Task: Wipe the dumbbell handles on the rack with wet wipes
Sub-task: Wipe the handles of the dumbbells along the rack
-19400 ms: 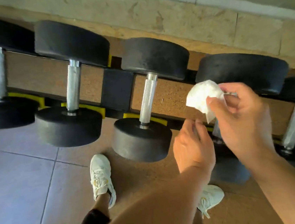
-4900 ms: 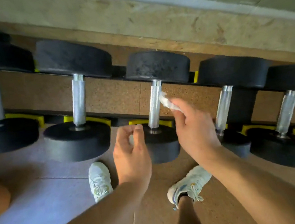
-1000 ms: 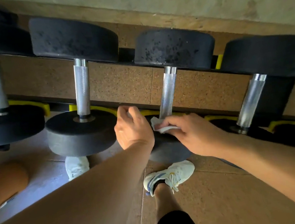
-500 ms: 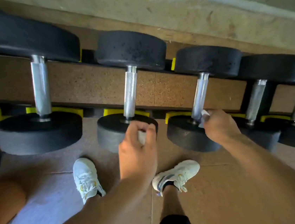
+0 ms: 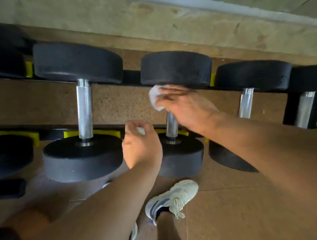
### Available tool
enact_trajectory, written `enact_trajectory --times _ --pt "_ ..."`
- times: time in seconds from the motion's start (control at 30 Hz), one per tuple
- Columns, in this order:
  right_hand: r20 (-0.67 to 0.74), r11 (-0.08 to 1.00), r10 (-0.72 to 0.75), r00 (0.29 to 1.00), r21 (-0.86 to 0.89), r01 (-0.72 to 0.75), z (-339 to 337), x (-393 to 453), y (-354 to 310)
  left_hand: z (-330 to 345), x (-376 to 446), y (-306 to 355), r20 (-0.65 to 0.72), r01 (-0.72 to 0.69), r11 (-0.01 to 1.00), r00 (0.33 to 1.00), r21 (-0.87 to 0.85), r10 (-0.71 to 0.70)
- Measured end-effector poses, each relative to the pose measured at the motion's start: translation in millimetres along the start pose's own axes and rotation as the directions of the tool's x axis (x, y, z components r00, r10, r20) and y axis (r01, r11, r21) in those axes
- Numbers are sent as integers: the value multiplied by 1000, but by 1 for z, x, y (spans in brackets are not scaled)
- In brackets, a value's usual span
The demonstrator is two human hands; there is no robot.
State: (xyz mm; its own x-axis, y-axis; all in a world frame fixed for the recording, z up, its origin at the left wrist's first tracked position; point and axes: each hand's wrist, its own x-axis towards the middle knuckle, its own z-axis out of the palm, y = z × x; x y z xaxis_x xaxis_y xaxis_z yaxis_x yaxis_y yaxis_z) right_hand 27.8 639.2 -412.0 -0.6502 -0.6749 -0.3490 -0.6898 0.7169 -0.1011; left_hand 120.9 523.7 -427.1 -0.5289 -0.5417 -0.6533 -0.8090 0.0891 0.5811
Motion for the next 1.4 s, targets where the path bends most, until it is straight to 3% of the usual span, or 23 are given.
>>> enact_trajectory --times 0.1,0.17,0.23,0.3,0.37,0.4,0.47,0.53,0.6,0.67,0.73,0.8,0.87,0.9,0.97,1.0,1.07,1.13,1.23,1.3,1.33,1.37,1.4 --pt "33 1000 -22 999 21 21 20 -11 -2 14 4 -7 -44 -13 996 999 85 17" --pt "155 988 -93 984 141 71 28 -27 -15 18 4 -10 -94 -38 993 994 113 49" --pt "223 943 -74 972 333 -4 21 -33 -20 21 3 -13 -126 -58 994 990 87 69" --pt "81 894 30 996 445 -63 9 -24 -11 21 2 -14 -142 -71 996 987 62 79" --pt "-238 944 53 970 329 29 2 -12 4 22 1 -14 -149 -72 996 986 57 80" --pt "-317 977 5 948 204 63 1 -7 10 22 2 -14 -157 -71 996 985 53 79" --pt "-189 989 -147 971 -40 142 10 -4 18 22 2 -14 -171 -72 996 982 51 79" --pt "-30 990 -124 992 -78 121 16 -10 17 23 2 -14 -181 -71 996 980 54 80" --pt "51 995 -100 994 16 99 22 -23 9 22 3 -15 -184 -75 995 979 60 85" --pt "122 964 -154 981 238 121 27 -45 1 23 3 -15 -182 -77 995 979 67 88" --pt "155 831 -67 986 555 -31 32 -71 -4 23 3 -15 -185 -85 994 978 64 95" --pt "157 614 251 955 737 -283 39 -92 2 23 2 -16 -188 -90 994 977 67 101" --pt "155 379 603 783 807 -452 39 -101 9 24 1 -15 -187 -92 993 977 71 104" --pt "177 269 704 688 830 -488 38 -99 12 24 1 -15 -189 -88 993 977 73 101" --pt "280 147 724 630 830 -538 33 -83 8 24 0 -14 -190 -84 994 977 77 97" --pt "353 178 656 668 787 -591 32 -71 1 24 0 -14 -193 -88 993 976 76 101" --pt "485 460 479 731 571 -680 34 -53 -21 24 0 -14 -209 -98 992 972 76 112" --pt "434 692 503 747 316 -649 28 -45 -38 25 0 -14 -219 -99 992 969 77 114" --pt "344 702 461 818 422 -574 11 -57 -45 25 0 -14 -223 -102 991 967 85 119" --pt "312 510 468 827 669 -541 0 -67 -48 26 0 -15 -216 -93 992 970 87 110" --pt "281 331 559 780 786 -521 -5 -68 -48 26 0 -15 -212 -90 992 972 84 106" --pt "269 120 702 660 869 -481 -7 -67 -45 25 0 -15 -210 -91 993 972 80 106" --pt "288 -83 826 484 912 -402 -5 -64 -42 25 0 -15 -209 -95 993 972 76 109"
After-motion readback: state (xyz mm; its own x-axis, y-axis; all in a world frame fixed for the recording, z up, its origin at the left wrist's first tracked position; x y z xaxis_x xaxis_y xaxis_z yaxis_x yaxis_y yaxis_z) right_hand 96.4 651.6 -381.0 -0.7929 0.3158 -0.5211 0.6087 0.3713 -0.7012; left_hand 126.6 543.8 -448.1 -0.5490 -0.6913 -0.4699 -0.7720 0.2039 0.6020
